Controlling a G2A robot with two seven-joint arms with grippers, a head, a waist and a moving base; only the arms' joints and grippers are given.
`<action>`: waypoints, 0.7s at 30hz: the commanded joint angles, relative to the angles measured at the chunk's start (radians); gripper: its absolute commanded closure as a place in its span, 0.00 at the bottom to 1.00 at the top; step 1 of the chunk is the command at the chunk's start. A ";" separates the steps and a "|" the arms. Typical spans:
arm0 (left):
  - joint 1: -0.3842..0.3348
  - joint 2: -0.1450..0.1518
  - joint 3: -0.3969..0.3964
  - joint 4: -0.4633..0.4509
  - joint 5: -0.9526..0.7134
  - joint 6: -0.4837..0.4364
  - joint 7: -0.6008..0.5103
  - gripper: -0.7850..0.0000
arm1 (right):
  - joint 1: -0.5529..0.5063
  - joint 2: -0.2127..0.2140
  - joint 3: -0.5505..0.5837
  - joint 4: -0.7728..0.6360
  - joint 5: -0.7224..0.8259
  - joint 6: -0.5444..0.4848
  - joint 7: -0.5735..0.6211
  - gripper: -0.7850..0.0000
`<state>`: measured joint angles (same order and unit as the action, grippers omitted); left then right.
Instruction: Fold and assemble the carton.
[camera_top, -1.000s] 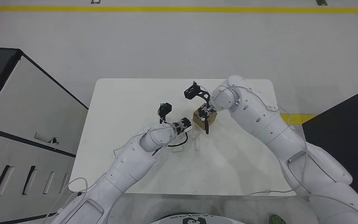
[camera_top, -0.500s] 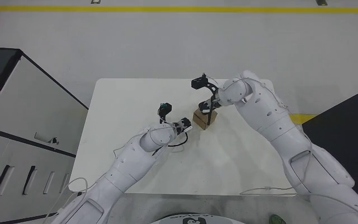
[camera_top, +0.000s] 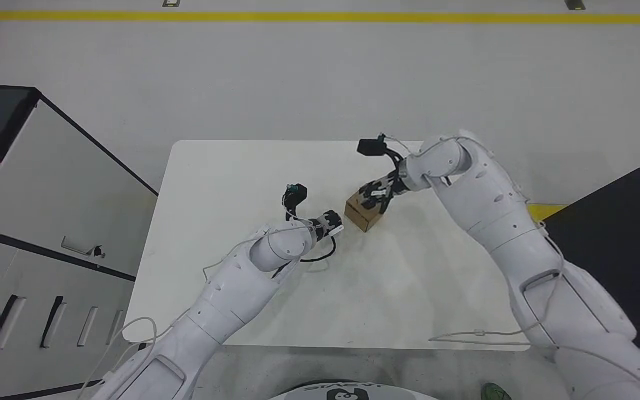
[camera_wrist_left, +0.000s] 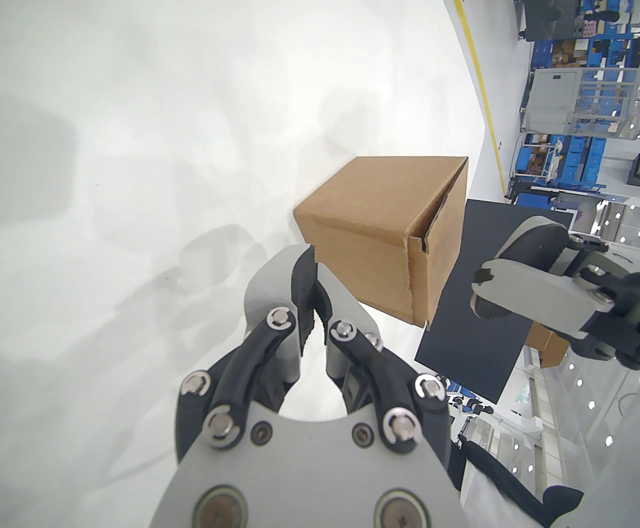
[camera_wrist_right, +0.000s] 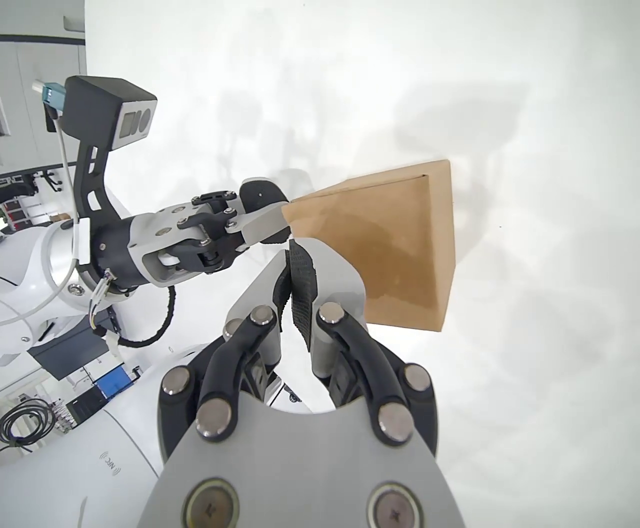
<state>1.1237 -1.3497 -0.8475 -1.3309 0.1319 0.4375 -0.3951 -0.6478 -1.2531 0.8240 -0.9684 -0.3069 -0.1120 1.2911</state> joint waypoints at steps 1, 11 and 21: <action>0.000 0.000 0.000 0.000 0.000 0.000 0.000 1.00 | 0.000 -0.002 -0.007 0.006 -0.003 -0.001 -0.008 1.00; 0.000 0.000 0.000 0.000 0.000 0.000 0.000 1.00 | 0.009 -0.019 -0.047 0.045 -0.013 -0.005 -0.022 1.00; 0.000 0.000 0.000 0.000 0.000 0.000 0.000 1.00 | 0.020 -0.030 -0.069 0.073 -0.022 -0.007 -0.033 1.00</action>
<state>1.1237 -1.3497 -0.8475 -1.3309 0.1319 0.4375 -0.3951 -0.6287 -1.2825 0.7556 -0.8977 -0.3304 -0.1186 1.2573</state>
